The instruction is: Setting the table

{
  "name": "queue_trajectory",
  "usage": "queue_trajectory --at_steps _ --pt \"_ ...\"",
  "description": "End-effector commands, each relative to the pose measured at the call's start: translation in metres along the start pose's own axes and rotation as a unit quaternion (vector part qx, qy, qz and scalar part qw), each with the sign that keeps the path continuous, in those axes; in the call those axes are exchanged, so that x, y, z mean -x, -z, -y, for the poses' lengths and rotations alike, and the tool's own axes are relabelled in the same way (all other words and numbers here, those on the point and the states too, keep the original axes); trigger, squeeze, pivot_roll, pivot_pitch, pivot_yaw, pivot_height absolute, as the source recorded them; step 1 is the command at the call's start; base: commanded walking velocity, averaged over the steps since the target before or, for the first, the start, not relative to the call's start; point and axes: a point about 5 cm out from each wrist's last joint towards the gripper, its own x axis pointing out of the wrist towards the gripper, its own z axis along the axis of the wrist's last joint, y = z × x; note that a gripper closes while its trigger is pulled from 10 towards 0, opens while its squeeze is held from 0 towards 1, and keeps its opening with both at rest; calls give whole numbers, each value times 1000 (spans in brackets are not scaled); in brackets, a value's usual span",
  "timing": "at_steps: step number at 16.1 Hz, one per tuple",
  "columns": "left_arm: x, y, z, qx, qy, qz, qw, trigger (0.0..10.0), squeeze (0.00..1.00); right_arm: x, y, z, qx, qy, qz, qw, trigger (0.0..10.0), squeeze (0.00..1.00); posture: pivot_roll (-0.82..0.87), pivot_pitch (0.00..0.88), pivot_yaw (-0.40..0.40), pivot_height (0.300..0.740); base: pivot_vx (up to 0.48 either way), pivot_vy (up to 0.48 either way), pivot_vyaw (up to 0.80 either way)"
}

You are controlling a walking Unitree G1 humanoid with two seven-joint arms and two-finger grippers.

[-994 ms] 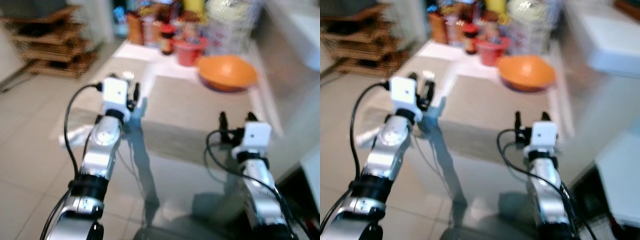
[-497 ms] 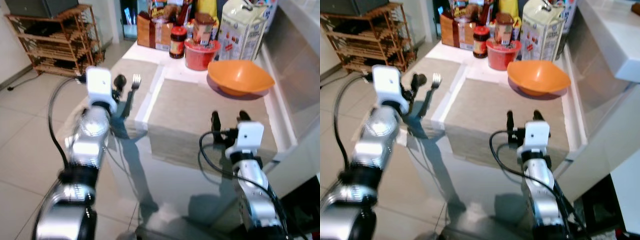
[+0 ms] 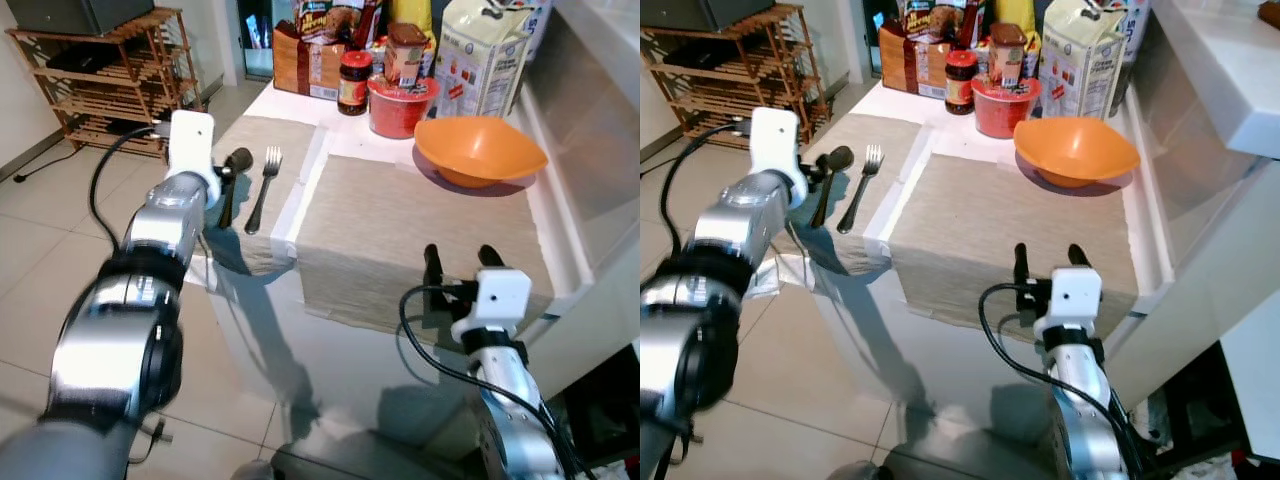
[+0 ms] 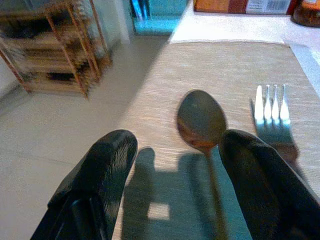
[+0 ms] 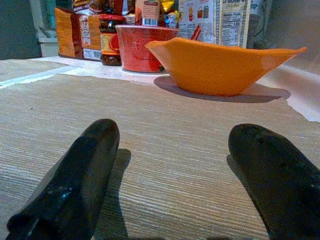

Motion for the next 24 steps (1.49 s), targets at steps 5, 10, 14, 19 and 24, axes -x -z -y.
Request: queue_trajectory --at_steps 5,10,14,19,24 --pt "-3 -8 11 46 16 -21 999 10000 0 11 1 0 5 7 -20 1000 10000 0 -4 0 53 740 0 0 0" --pt "-2 -11 2 5 -1 -41 999 10000 0 11 1 3 8 11 -25 1000 10000 0 8 0 53 740 0 0 0" --pt "-2 -23 3 -3 15 -38 999 10000 0 8 2 -2 4 6 -28 1000 10000 0 31 0 54 740 0 0 0" --pt "-1 -14 3 -14 26 -71 997 10000 0 2 4 -5 1 1 -28 1000 10000 0 40 0 58 740 0 0 0" --pt "0 -3 5 -34 43 -103 993 10000 0 2 8 -6 2 0 -34 999 10000 0 50 0 60 740 0 0 0"
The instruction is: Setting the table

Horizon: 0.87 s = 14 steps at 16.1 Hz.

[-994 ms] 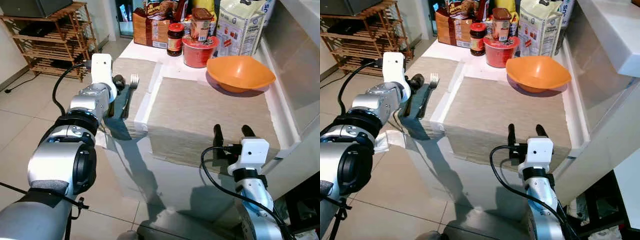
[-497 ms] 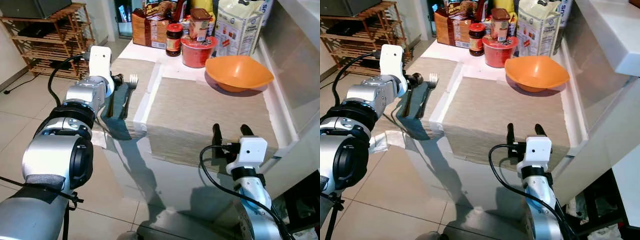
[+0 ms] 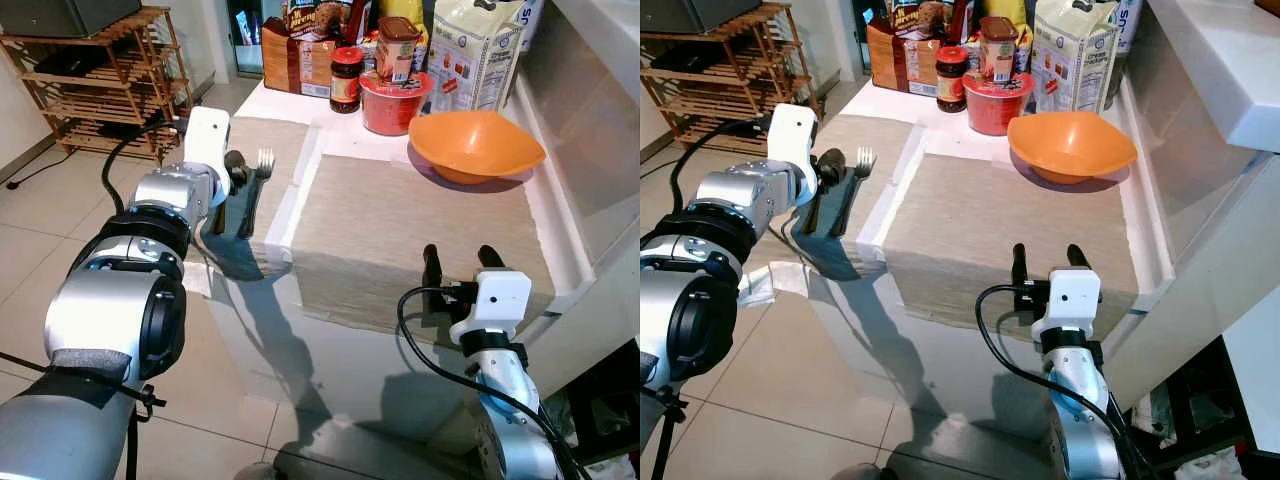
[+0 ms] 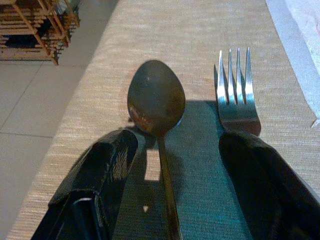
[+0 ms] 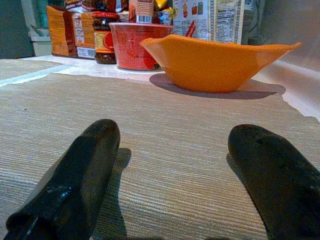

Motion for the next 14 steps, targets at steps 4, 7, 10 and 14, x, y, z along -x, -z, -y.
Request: queue_trajectory --at_steps 4,7,10,14 --pt "-1 12 -2 -40 -1 -27 999 10000 0 0 12 -3 0 0 -31 1000 10000 0 55 0 66 740 0 0 0" --pt "-2 20 -5 -49 -7 -37 998 10000 0 0 13 -2 -1 3 -33 999 10000 0 53 0 66 740 0 0 0" --pt "-2 20 -9 -40 -14 -24 999 10000 0 1 14 -2 -1 4 -34 999 10000 0 50 0 67 740 0 0 0" --pt "-2 20 -8 -29 -17 -10 999 10000 0 1 13 -1 1 4 -33 999 10000 0 41 0 63 740 0 0 0"
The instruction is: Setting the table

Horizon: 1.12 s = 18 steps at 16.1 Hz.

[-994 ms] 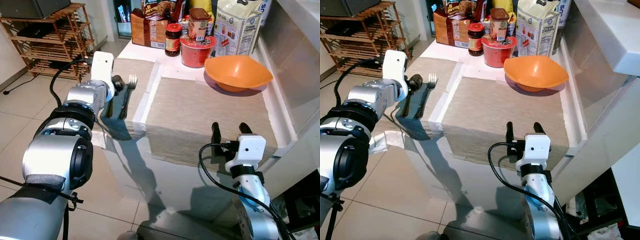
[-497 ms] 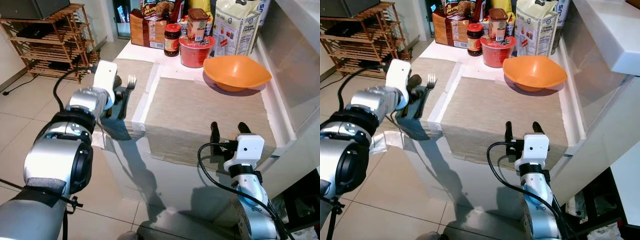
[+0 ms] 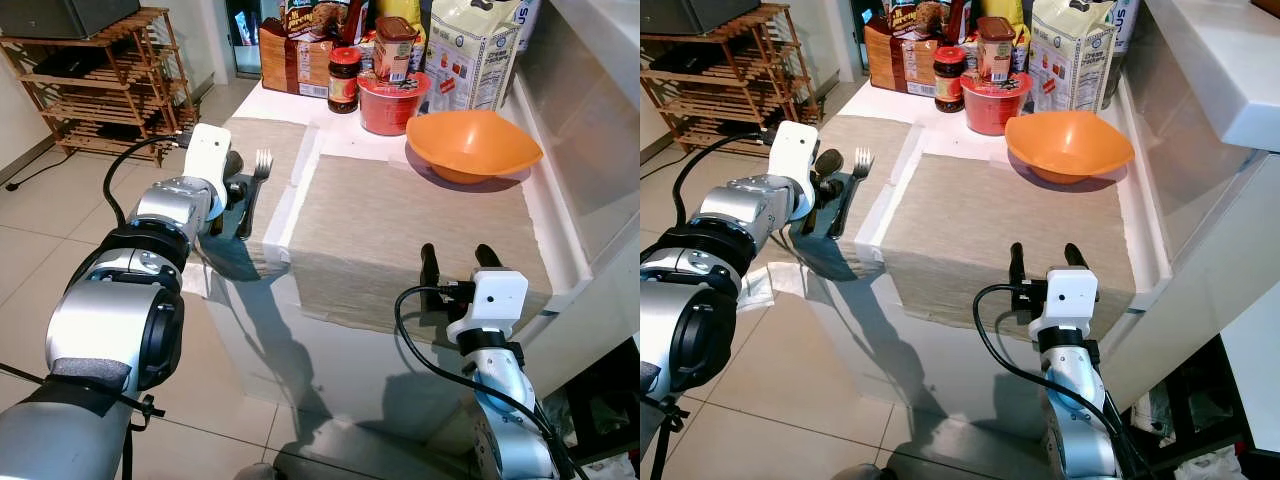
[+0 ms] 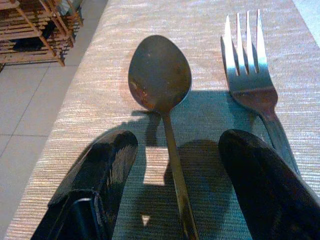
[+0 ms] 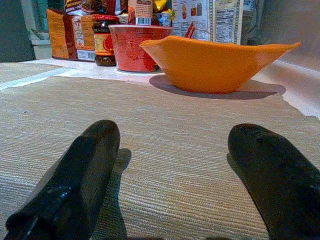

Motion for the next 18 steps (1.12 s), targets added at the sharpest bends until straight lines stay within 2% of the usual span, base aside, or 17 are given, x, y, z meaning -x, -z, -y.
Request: queue_trajectory --at_steps 1,2,3,9,14,18 --pt "0 4 -4 6 -7 -3 1000 10000 0 3 12 2 5 5 -36 999 10000 0 41 0 62 740 0 0 0" --pt "0 4 -2 12 -6 -1 1000 10000 0 3 12 3 5 5 -36 999 10000 0 38 0 61 740 0 0 0" --pt "-1 5 -2 24 -7 2 1000 0 0 4 12 3 6 6 -36 999 10000 0 34 0 59 740 0 0 0" --pt "-2 18 -1 25 -8 -19 999 0 0 7 12 2 6 5 -40 999 10000 0 29 0 66 740 0 0 0" --pt "-2 19 -2 24 -8 -20 999 0 0 9 14 2 5 5 -46 999 10000 0 29 0 67 740 0 0 0" --pt "-4 23 5 33 3 -18 999 0 0 10 15 3 5 9 -50 999 10000 0 17 0 71 740 0 0 0"
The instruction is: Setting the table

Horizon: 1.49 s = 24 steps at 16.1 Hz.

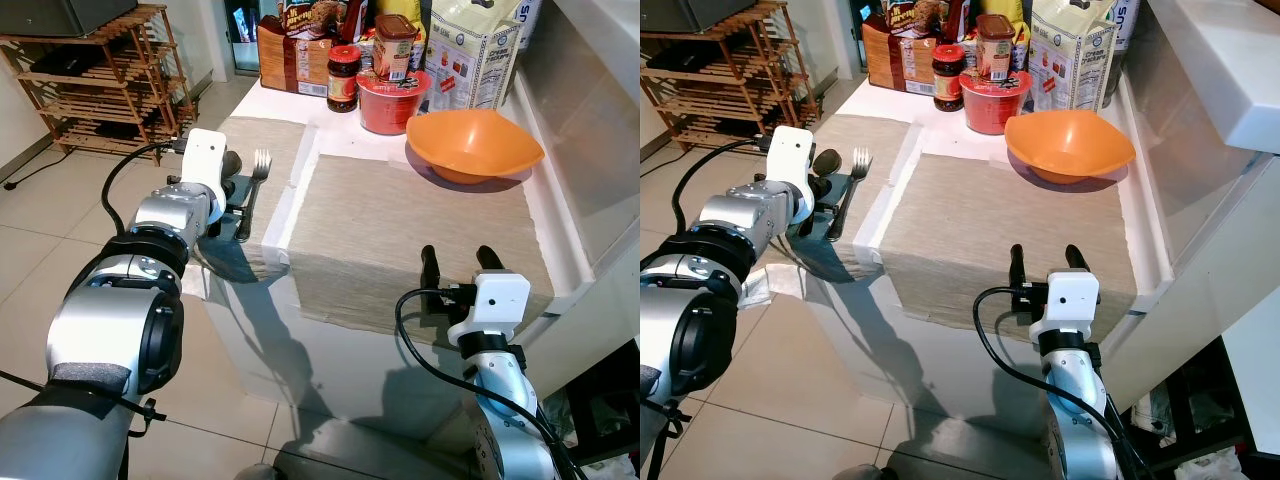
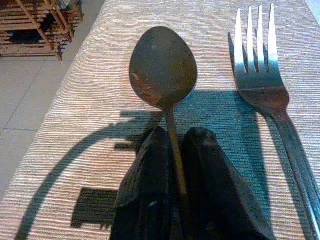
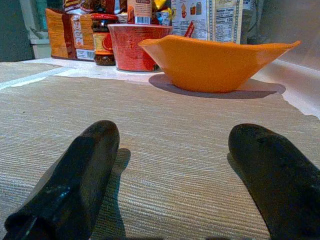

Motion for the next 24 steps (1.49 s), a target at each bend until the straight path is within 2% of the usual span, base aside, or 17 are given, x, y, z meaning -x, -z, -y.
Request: queue_trajectory --at_steps 1,3,4,5,7,10,13,14,16,18,21,22,24 --pt "-2 13 4 8 5 -21 1000 0 0 7 17 2 5 8 -50 999 10000 0 16 0 71 740 0 0 0" --pt "-2 8 8 17 16 1 1000 0 0 7 17 3 5 9 -50 999 10000 0 14 0 72 740 0 0 0" --pt "-2 -3 12 36 28 41 998 0 0 7 17 3 6 10 -51 999 10000 0 14 0 72 740 0 0 0" --pt "1 -25 19 52 51 102 992 0 0 8 17 3 6 11 -51 999 10000 0 12 0 74 740 0 0 0" --pt "5 -38 19 45 48 137 988 0 0 8 17 3 6 11 -52 999 10000 0 12 0 74 740 0 0 0" --pt "7 -45 18 25 33 164 986 0 0 8 19 3 6 11 -54 998 10000 0 16 0 74 740 0 0 0" --pt "10 -39 10 32 16 201 979 0 0 6 18 3 6 12 -50 999 10000 0 21 0 75 740 0 0 0" --pt "17 -38 4 14 7 247 969 0 0 5 15 5 6 16 -38 999 10000 0 22 0 75 740 0 0 0" --pt "21 -33 1 13 8 264 964 0 0 3 10 7 5 23 -24 999 10000 0 25 0 74 740 0 0 0" --pt "29 -28 2 -4 21 295 955 0 0 -3 1 9 11 22 -3 1000 10000 0 29 0 68 740 0 0 0" --pt "38 -15 6 -23 35 309 950 0 0 -11 -6 15 15 27 14 999 10000 0 51 0 57 740 0 0 0" --pt "47 -9 3 -16 34 313 949 0 0 -13 -8 22 17 45 19 999 10000 0 72 0 40 740 0 0 0" --pt "52 11 11 -9 44 298 953 0 0 -16 -2 22 16 37 7 999 10000 0 81 0 22 740 0 0 0"
